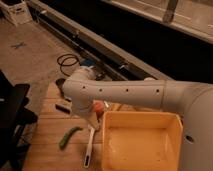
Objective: Wipe table surface with brush
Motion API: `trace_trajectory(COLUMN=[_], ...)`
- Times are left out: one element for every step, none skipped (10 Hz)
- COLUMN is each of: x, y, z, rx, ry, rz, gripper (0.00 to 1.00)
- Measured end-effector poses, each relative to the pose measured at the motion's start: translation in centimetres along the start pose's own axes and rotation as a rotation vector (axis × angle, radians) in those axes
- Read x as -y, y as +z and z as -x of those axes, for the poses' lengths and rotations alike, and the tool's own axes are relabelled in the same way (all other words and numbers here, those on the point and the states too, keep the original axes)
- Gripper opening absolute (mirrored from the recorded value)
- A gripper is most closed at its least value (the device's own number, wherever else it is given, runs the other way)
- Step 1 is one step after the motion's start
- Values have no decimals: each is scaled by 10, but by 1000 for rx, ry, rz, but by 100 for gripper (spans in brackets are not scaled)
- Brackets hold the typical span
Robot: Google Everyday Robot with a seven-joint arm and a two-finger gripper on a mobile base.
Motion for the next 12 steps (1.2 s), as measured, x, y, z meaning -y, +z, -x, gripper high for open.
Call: trace_trajectory(x=[2, 3, 4, 3, 1, -1, -4, -7, -8, -10, -14, -19], y=[7, 13, 22, 31, 38, 44, 47, 52, 56, 59, 60, 59], z=[2, 4, 5, 5, 6, 5, 3, 2, 3, 4, 3, 1], rx=[9, 15, 15, 13, 11, 13, 12, 21, 28, 31, 38, 52], ry=[-13, -22, -31, -41, -49, -51, -49, -49, -53, -53, -40, -18], rz=[7, 13, 7, -2, -10, -17, -21, -21, -20, -20, -25, -33], gripper=[80, 80, 80, 80, 80, 80, 80, 80, 80, 80, 80, 80])
